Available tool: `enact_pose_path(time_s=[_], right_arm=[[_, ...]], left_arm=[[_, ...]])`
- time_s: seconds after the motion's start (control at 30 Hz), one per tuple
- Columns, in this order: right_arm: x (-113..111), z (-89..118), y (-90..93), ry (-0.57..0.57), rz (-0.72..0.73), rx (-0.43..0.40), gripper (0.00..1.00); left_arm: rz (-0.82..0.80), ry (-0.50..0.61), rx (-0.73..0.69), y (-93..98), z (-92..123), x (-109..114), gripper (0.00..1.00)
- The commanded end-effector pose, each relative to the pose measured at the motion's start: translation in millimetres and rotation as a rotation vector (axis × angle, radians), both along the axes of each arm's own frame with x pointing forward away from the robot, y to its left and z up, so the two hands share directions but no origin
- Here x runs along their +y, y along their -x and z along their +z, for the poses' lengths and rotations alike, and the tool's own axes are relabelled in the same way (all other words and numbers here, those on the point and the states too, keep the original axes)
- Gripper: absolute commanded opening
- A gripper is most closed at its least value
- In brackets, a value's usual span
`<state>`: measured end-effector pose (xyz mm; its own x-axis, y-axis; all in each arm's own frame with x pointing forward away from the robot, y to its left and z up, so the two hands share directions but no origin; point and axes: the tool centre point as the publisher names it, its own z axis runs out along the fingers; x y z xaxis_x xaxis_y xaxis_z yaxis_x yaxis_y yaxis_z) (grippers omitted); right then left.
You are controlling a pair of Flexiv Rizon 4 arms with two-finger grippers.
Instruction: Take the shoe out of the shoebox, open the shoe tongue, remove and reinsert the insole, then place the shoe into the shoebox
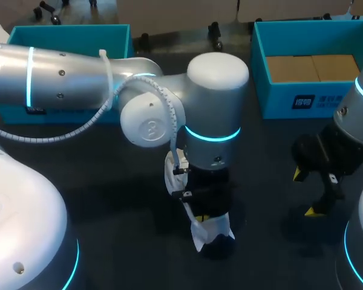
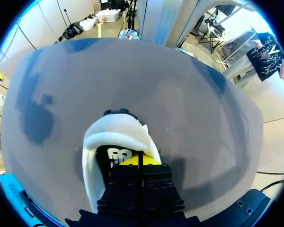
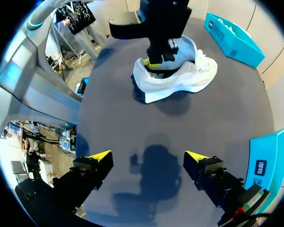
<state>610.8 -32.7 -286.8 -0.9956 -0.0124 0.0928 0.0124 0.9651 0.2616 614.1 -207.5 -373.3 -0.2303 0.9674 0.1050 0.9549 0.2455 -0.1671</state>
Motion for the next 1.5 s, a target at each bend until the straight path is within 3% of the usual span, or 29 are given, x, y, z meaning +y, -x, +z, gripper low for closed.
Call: enact_pose_path(time_s=[0.03, 0.37, 0.63, 0.77, 1.17, 1.5], right_arm=[[0.6, -1.2, 0.1, 0.001, 0.000, -0.001, 1.00], [0.6, -1.2, 0.1, 0.001, 0.000, -0.001, 1.00], [0.6, -1.2, 0.1, 0.001, 0.000, -0.001, 1.00], [0.6, -1.2, 0.1, 0.001, 0.000, -0.001, 1.00], [0.6, -1.2, 0.1, 0.001, 0.000, -0.001, 1.00], [0.6, -1.2, 0.1, 0.001, 0.000, -0.001, 1.00]], left_arm=[[0.006, -0.037, 0.009, -1.4, -24.2, -11.3, 0.00], [0.026, -0.024, 0.035, -7.0, -44.8, -11.8, 0.00], [0.035, 0.082, 0.015, -7.0, 3.1, -5.0, 0.00], [0.045, 0.113, 0.084, -3.4, 12.8, -6.0, 0.00], [0.091, 0.085, 0.219, 9.9, -16.8, -24.1, 0.00], [0.092, 0.072, 0.100, 14.8, -36.1, -20.3, 0.00]])
